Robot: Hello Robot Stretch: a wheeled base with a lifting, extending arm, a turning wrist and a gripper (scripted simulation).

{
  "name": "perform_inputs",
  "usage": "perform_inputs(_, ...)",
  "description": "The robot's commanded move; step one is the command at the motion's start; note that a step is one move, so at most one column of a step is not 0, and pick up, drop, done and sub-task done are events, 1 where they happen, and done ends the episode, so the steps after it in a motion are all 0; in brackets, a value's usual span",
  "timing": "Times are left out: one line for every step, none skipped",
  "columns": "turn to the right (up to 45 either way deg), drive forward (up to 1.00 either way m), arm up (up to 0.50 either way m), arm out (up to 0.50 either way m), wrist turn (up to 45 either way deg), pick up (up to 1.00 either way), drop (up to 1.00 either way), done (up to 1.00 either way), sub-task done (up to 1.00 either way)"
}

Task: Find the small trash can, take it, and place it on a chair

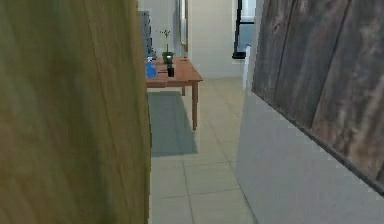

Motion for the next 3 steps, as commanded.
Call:
perform_inputs(0.0,1.00,0.00,0.00,0.0,0.00,0.00,0.00,0.00)
perform_inputs(3.0,0.00,0.00,0.00,0.0,0.00,0.00,0.00,0.00)
perform_inputs(0.0,0.55,0.00,0.00,0.0,0.00,0.00,0.00,0.00)
